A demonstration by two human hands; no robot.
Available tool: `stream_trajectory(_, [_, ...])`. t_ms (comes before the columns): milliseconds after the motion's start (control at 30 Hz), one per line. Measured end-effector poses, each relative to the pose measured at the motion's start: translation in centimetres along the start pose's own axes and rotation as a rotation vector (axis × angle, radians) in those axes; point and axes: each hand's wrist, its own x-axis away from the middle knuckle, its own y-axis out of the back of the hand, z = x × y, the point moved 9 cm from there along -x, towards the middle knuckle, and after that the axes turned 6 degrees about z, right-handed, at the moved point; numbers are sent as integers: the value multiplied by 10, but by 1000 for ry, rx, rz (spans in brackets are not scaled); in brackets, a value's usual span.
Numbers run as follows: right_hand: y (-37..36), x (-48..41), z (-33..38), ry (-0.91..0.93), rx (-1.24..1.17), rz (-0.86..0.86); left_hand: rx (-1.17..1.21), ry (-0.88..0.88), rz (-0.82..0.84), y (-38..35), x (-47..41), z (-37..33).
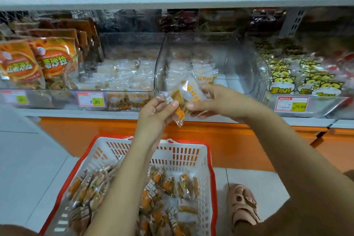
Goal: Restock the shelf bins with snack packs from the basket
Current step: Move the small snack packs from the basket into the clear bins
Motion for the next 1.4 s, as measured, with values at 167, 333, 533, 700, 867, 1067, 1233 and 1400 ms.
stream_trajectory(167, [55, 0, 30, -11, 240, -249, -477, -185, -88, -17, -23, -32])
stream_trajectory(333, [113, -2, 32, -190, 721, -470, -1232, -408, -31, -41, -41, -43])
stream_trajectory(533, [103, -33, -11, -373, 905, -314, -1492, -478, 105, -53, -47, -25])
stream_trajectory(700, [94, -60, -25, -406, 941, -279, -1528, -439, 66, -39, -51, -25])
stream_trajectory(867, [102, -66, -32, -506, 820, -377, -1540, -428, 58, -35, -54, -24])
stream_trajectory(1067, [103, -59, -34, -572, 738, -429, -1522, -410, 65, -34, -53, -24])
stream_trajectory(1233, [96, -45, 9, -270, 706, -618, -1449, -448, 88, -34, -48, -26])
stream_trajectory(1400, [56, -14, 48, 37, 858, -639, -1307, -595, 39, -28, -27, -32])
